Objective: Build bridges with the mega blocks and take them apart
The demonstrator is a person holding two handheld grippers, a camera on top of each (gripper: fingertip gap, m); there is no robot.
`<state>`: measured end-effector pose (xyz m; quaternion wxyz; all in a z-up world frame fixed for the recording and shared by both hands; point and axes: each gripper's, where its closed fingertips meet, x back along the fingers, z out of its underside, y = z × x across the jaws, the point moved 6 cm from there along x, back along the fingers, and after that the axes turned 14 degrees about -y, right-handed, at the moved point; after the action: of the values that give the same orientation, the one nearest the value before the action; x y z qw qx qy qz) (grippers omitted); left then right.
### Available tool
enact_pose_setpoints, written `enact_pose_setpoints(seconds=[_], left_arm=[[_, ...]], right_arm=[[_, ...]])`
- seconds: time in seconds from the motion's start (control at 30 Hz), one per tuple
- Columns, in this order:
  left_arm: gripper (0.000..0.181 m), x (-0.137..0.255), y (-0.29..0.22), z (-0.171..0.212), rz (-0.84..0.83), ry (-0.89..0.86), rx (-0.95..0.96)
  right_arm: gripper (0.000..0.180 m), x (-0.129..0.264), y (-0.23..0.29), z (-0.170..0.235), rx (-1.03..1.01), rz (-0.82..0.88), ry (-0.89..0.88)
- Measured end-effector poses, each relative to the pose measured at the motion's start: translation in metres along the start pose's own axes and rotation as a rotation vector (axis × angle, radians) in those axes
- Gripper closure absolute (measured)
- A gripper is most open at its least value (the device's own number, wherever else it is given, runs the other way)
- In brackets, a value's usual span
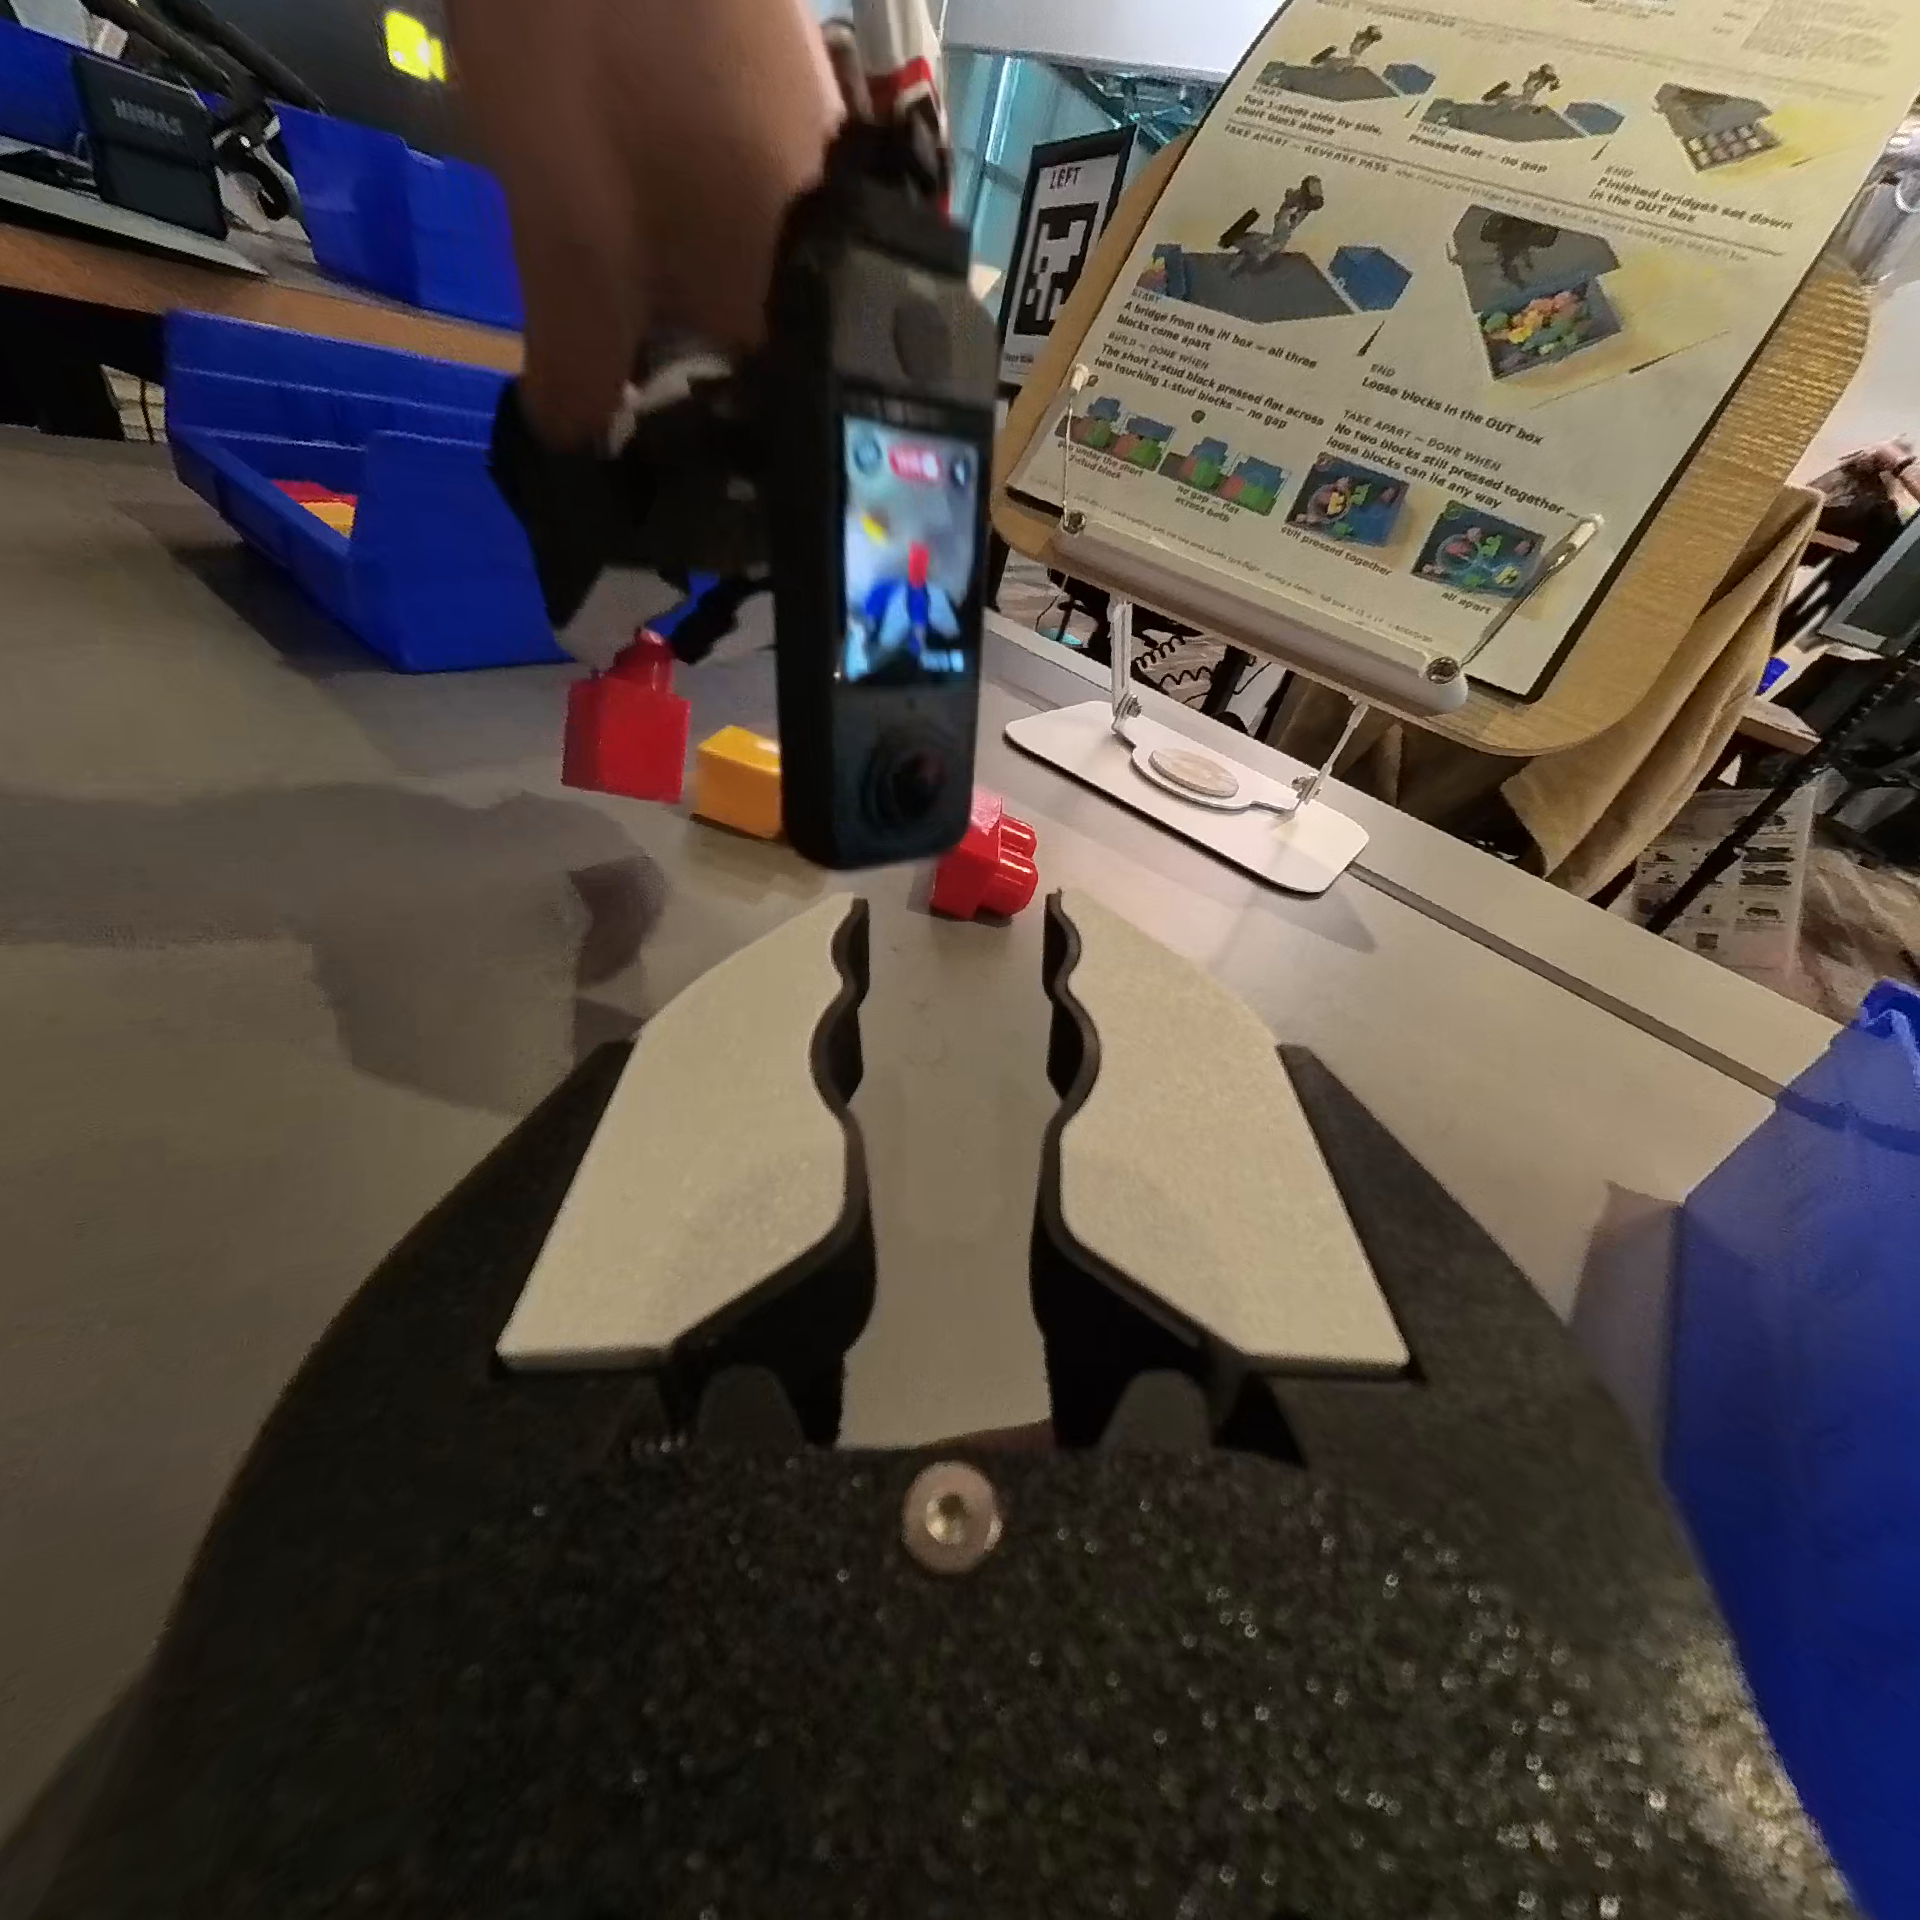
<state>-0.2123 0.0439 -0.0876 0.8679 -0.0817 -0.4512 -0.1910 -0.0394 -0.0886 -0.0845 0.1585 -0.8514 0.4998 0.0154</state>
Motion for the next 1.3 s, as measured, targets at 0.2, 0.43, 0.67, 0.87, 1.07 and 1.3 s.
enact_pose_setpoints(seconds=[0.2,0.43,0.67,0.87,1.07,1.3], left_arm=[[0.152,-0.003,0.012,-0.021,0.002,0.12,0.054],[0.147,-0.008,0.019,-0.027,-0.003,0.111,0.094],[0.119,0.017,0.018,0.0,-0.007,-0.168,0.215],[0.118,0.043,-0.009,0.043,-0.153,-0.916,0.595],[0.106,-0.003,-0.05,0.022,-0.176,-1.497,1.255],[0.102,-0.049,-0.046,-0.005,-0.236,-1.404,1.433]], right_arm=[[0.148,0.002,-0.001,-0.001,-0.007,0.002,-0.007],[0.148,0.001,-0.001,-0.001,-0.013,-0.003,-0.004],[0.148,0.003,-0.003,-0.001,-0.034,0.004,-0.006],[0.148,0.003,-0.005,0.001,-0.063,0.005,-0.004],[0.148,0.001,-0.005,0.002,-0.076,0.003,0.002],[0.148,0.001,-0.005,0.002,-0.071,0.001,0.007]])
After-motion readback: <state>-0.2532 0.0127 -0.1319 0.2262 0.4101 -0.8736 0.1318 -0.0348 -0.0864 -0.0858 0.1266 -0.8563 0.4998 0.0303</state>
